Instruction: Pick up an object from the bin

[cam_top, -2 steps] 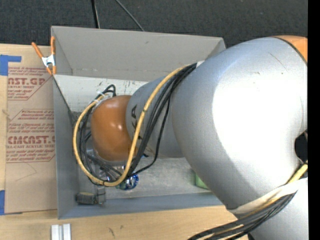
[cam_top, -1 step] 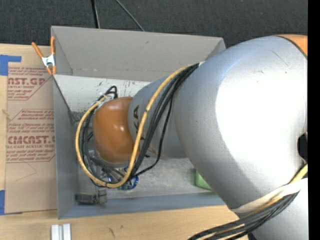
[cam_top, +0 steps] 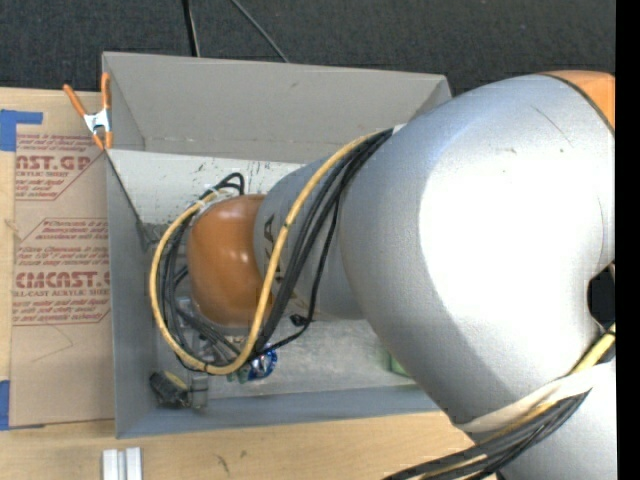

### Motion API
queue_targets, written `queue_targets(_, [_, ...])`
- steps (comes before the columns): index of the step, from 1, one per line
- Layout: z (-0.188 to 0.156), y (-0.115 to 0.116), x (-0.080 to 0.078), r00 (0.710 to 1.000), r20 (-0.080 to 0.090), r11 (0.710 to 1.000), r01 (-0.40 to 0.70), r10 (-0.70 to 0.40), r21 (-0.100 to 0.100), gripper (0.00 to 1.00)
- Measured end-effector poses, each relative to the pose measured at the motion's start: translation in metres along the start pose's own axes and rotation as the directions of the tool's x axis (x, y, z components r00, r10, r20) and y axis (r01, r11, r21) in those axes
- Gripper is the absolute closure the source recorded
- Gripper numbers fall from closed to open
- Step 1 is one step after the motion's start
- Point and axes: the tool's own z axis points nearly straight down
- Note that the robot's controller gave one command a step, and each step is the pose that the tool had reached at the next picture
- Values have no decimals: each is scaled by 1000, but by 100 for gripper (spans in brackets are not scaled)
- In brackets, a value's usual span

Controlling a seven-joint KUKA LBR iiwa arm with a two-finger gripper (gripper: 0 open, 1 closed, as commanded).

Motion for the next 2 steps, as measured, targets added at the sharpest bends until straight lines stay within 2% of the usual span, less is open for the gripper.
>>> queue_targets(1, [-107,-52,0,1000,-2,1000,27,-27,0,0])
queue_targets(2, [-6,-92,-5,966,-13,966,257,-257,-2,0])
